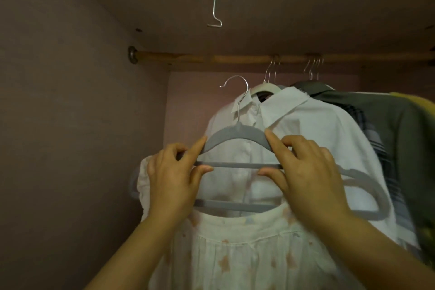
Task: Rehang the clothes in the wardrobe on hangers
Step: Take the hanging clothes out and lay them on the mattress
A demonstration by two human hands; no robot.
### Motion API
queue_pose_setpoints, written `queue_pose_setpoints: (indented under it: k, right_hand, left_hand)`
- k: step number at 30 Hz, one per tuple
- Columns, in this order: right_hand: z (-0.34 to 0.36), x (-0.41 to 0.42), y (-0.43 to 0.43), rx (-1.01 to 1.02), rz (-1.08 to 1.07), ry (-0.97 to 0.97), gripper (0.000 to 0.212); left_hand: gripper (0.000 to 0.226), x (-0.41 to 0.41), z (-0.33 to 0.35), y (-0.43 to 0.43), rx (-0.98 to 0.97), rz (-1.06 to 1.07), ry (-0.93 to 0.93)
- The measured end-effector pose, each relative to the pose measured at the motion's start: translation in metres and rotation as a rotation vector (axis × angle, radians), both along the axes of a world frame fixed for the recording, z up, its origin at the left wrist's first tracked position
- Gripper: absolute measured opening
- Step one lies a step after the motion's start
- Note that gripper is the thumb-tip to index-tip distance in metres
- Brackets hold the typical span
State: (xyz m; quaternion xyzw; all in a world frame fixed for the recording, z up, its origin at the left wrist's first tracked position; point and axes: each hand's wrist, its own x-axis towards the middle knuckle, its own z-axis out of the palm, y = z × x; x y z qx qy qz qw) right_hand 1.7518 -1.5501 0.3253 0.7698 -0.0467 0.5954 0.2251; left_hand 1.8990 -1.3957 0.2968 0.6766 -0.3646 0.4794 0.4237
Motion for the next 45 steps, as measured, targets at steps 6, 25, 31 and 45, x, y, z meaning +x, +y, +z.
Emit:
queue_pose_setpoints:
  k: [6,25,31,45]
  right_hand:
    - [-0.041,-0.055,0.044,0.047,-0.091,0.037,0.067]
    - [-0.119,-0.305,0.219,0.154,-0.400,0.087,0.059]
    - [-0.140,-0.422,0.295,0.218,-0.588,0.065,0.056]
    - [-0.166,-0.651,0.583,0.354,-1.401,-0.055,0.055]
  left_hand:
    - [0.046,-0.044,-0.034,0.036,0.054,-0.042,-0.048]
    - [0.047,-0.242,-0.103,0.144,0.062,-0.357,-0.161]
    - [0.045,-0.345,-0.117,0.172,0.074,-0.527,-0.234]
    - [0.047,-0.623,-0.150,0.289,0.101,-1.431,-0.199]
